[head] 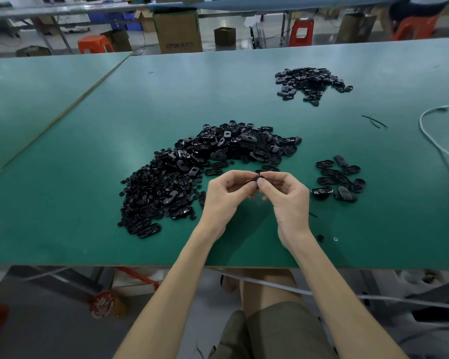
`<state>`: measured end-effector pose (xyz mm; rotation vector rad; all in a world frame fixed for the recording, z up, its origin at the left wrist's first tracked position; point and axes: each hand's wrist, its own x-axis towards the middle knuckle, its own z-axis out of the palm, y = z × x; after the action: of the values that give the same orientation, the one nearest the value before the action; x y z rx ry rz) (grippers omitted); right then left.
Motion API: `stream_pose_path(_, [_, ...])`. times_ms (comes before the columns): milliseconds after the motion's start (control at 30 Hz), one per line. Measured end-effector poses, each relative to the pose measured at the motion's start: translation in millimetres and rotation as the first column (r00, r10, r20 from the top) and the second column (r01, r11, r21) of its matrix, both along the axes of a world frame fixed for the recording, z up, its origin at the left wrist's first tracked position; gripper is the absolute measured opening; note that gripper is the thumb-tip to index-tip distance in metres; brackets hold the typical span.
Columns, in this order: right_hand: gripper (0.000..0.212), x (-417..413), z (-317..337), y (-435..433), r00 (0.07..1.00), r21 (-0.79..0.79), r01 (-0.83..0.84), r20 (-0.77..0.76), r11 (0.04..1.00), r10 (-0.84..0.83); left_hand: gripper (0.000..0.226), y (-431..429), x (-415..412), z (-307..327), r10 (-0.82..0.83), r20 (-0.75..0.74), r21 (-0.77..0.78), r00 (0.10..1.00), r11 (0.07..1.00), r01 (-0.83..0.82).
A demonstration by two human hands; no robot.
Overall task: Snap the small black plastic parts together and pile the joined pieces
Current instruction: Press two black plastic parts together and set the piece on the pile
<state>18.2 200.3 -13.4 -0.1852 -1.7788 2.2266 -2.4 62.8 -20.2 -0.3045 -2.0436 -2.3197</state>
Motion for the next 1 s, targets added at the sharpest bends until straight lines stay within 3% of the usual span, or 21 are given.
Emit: stream_pose_path(1000, [0.013,2.3,1.5,0.0,0.999,0.004,-0.029,-0.019,1.0,0.029,0.016,1.3,2.2,2.6,0.018,0.005,-0.053,1.0,0.998,-0.018])
